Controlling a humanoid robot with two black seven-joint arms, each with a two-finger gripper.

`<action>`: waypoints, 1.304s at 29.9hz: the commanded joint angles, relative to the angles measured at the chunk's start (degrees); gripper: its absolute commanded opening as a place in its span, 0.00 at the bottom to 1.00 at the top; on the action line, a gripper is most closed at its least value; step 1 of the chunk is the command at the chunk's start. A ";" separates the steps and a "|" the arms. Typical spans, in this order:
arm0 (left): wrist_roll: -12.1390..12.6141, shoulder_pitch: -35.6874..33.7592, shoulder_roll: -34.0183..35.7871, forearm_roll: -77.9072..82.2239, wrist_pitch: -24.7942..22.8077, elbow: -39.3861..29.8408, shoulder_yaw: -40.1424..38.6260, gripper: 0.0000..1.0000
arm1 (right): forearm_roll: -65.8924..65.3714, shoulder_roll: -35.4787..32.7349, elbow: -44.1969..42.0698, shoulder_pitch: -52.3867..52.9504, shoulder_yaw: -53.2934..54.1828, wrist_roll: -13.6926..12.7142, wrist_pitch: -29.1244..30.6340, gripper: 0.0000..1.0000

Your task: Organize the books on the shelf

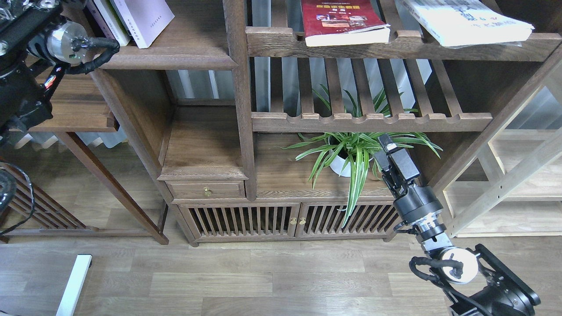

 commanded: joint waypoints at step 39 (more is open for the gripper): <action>7.02 29.00 8.53 -46.56 -28.15 -36.39 -2.34 0.97 | 0.53 -0.70 -1.80 8.42 16.72 -0.52 0.00 0.95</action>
